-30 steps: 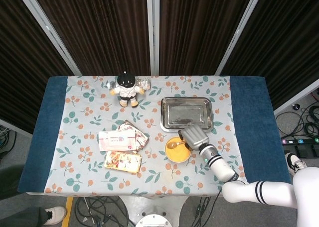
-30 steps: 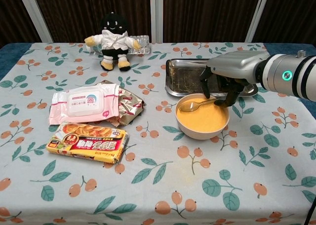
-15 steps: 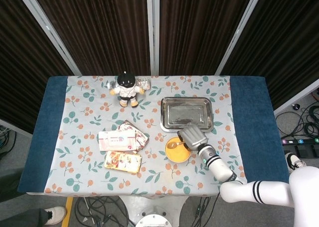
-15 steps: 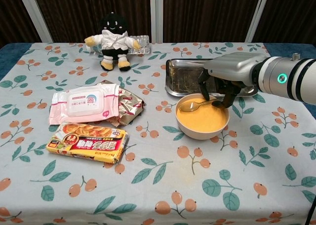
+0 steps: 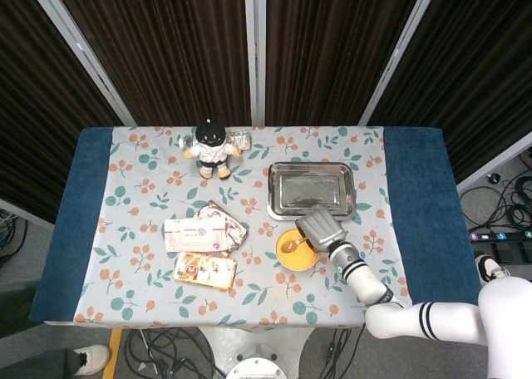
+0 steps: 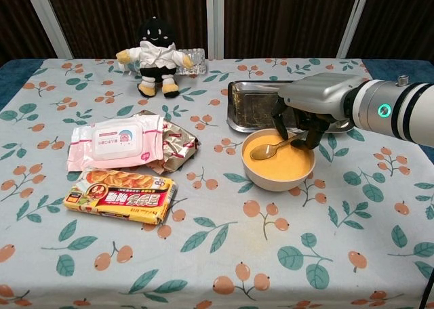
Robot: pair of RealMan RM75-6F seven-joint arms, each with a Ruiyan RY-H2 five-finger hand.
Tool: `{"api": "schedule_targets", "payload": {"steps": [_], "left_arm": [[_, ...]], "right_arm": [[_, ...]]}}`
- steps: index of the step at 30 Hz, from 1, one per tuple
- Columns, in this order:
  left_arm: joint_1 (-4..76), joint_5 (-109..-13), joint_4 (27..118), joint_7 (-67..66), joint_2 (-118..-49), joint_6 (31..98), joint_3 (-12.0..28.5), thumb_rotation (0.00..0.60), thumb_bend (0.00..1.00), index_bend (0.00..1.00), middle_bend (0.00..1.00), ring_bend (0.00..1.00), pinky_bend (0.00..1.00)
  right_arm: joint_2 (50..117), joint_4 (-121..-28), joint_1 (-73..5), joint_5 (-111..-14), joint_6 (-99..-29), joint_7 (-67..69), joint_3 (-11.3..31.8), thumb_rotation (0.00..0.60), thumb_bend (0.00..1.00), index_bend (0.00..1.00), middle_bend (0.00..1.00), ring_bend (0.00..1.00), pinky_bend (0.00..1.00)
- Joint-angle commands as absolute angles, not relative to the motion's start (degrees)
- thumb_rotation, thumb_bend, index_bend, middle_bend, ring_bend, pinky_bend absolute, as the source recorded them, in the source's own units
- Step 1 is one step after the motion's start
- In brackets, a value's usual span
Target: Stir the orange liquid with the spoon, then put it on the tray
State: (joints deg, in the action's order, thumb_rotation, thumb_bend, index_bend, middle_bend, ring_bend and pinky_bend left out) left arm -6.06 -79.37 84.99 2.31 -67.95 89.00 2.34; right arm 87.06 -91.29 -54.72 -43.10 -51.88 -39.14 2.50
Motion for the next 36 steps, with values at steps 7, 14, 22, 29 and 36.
{"api": "schedule_targets", "payload": {"steps": [7, 14, 22, 29, 36], "left_arm": [[-6.29, -79.32, 84.74, 2.62, -67.94, 89.19, 2.38, 0.600, 0.07, 0.23, 0.12, 0.10, 0.11], [-6.40, -79.66, 84.85, 2.59, -67.91, 89.55, 2.37, 0.600, 0.07, 0.23, 0.12, 0.10, 0.11], [-6.60, -79.77, 85.25, 2.42, -67.75, 89.79, 2.30, 0.600, 0.07, 0.23, 0.12, 0.10, 0.11], [-6.70, -79.92, 85.38, 2.48, -67.72, 89.74, 2.13, 0.600, 0.07, 0.23, 0.12, 0.10, 0.11], [-6.74, -79.87, 85.21, 2.79, -67.79, 89.71, 2.20, 0.600, 0.07, 0.23, 0.12, 0.10, 0.11]], "right_arm": [[85.90, -92.53, -55.15, -44.97, -53.03, -40.39, 2.49, 0.600, 0.40, 0.64, 1.00, 1.00, 1.00], [81.52, -94.85, -57.56, -51.25, -55.26, -48.47, 0.76, 0.600, 0.41, 0.69, 1.00, 1.00, 1.00], [78.98, -94.60, -60.44, -57.41, -54.82, -58.61, -2.23, 0.600, 0.45, 0.74, 1.00, 1.00, 1.00], [79.80, -92.78, -62.10, -58.77, -53.20, -67.13, -5.05, 0.600, 0.46, 0.74, 1.00, 1.00, 1.00], [82.81, -91.07, -62.27, -58.14, -53.21, -69.83, -5.06, 0.600, 0.46, 0.76, 1.00, 1.00, 1.00]]}}
